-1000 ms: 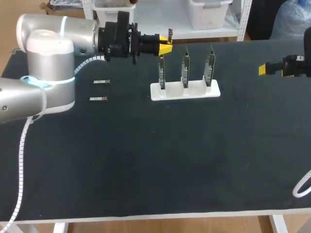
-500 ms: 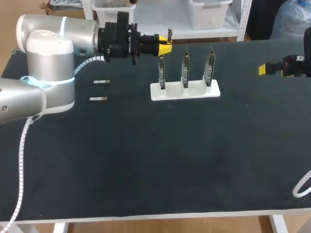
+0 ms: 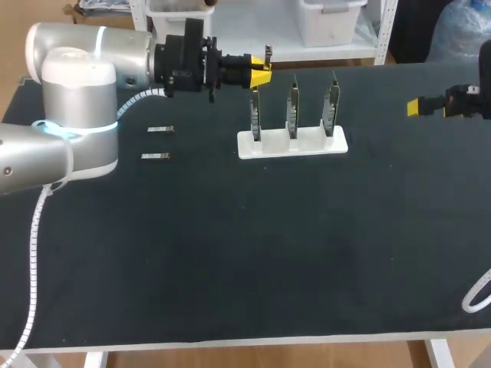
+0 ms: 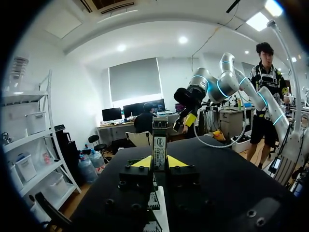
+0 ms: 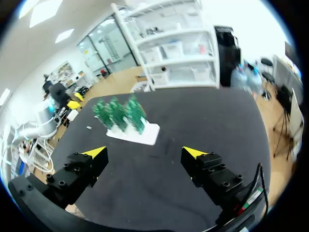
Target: Pick up the optical module with the left hand, and insert it into the network port with the right hand.
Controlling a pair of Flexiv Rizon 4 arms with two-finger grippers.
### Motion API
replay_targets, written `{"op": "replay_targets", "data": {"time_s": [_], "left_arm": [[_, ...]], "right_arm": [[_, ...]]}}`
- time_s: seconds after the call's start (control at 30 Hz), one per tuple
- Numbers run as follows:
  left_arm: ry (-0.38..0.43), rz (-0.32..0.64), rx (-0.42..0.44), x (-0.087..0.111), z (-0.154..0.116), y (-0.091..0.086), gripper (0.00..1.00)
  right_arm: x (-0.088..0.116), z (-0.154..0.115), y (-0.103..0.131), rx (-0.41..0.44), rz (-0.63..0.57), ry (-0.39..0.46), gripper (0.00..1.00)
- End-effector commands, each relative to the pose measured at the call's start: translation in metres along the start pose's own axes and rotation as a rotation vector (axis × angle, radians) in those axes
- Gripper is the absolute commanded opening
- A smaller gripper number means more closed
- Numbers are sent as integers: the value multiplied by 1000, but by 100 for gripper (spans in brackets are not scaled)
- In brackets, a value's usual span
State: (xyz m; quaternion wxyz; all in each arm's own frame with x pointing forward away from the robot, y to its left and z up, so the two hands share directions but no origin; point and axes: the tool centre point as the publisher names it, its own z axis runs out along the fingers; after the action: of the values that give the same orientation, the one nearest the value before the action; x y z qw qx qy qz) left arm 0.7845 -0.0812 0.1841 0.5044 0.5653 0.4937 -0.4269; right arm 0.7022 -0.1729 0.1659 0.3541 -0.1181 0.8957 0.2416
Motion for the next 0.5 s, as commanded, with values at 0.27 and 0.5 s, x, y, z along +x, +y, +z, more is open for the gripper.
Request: {"op": "replay_targets", "data": {"time_s": [0.27,0.5], "left_arm": [[-1,2,-2,0,0,0,0],[-1,2,-2,0,0,0,0]], "right_arm": [[-20,-29,48,-173,-271,-102,100],[-34,-36,60,-245,-395,-133,100]]}}
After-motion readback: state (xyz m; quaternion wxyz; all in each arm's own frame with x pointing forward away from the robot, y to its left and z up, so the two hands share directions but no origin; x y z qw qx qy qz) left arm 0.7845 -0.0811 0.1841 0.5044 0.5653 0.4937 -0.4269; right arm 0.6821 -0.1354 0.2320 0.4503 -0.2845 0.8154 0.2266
